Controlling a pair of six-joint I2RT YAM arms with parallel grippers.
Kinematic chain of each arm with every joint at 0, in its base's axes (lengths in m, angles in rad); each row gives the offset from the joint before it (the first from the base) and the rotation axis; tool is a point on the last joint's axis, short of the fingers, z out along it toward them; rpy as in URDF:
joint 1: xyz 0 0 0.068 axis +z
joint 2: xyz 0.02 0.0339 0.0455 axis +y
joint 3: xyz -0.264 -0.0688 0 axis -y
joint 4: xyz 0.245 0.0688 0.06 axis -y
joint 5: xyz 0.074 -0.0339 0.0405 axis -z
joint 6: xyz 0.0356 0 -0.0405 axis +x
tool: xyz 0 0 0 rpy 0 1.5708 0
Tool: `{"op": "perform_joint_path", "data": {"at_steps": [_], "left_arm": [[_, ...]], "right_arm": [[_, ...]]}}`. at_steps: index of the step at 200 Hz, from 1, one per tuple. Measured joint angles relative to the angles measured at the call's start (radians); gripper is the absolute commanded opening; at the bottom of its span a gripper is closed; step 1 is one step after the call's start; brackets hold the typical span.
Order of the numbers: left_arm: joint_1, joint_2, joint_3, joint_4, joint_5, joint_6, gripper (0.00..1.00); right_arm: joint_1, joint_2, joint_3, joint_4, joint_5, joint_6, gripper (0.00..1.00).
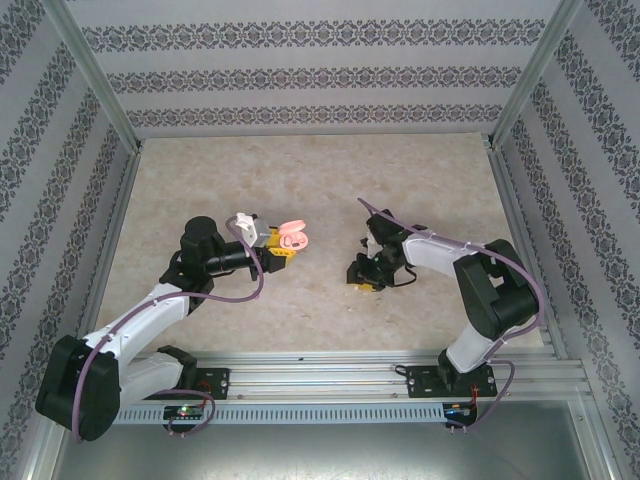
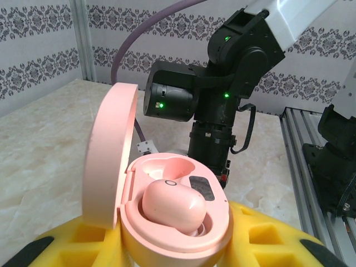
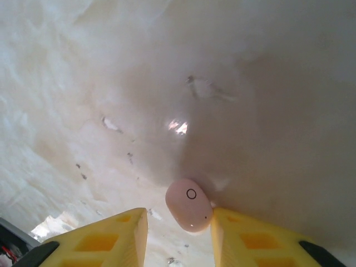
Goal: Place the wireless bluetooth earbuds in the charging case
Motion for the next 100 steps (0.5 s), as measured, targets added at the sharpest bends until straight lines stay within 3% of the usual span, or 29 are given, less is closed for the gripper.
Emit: {"op": "perform_joint_path", "data": {"at_steps": [100], "left_arm": [[0.000, 0.000, 0.000, 0.000, 0.000, 0.000, 0.15]], "right_arm": [[0.035, -0.089, 0.035, -0.060, 0.016, -0.019, 0.35]]}}
